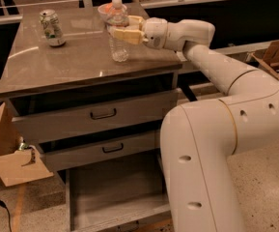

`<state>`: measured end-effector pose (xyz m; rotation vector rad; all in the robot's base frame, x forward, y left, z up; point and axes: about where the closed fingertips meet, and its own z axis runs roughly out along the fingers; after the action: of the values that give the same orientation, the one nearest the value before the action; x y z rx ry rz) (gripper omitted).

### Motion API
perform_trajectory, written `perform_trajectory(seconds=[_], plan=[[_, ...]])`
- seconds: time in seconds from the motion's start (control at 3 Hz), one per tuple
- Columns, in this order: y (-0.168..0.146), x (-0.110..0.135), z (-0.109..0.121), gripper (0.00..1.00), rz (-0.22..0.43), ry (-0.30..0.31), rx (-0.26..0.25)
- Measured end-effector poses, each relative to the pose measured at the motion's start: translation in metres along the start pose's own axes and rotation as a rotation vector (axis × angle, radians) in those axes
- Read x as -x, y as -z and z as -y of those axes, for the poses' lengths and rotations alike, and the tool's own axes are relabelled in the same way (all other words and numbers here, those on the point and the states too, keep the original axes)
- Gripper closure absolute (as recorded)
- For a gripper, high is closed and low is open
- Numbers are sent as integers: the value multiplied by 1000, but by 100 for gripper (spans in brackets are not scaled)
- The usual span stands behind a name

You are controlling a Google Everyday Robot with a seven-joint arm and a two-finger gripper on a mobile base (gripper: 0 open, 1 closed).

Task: Pick water bottle from bottom drawer and place on counter

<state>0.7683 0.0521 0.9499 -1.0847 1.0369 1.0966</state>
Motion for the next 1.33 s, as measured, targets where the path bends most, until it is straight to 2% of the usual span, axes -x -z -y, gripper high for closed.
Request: perform_trajectory(seconds=[0.67,1.0,1.33], plan=[[2,-12,3,12,-34,-22,-16],[5,-16,1,0,-39,-34,-22],[12,-16,-3,0,-43,-45,-40]])
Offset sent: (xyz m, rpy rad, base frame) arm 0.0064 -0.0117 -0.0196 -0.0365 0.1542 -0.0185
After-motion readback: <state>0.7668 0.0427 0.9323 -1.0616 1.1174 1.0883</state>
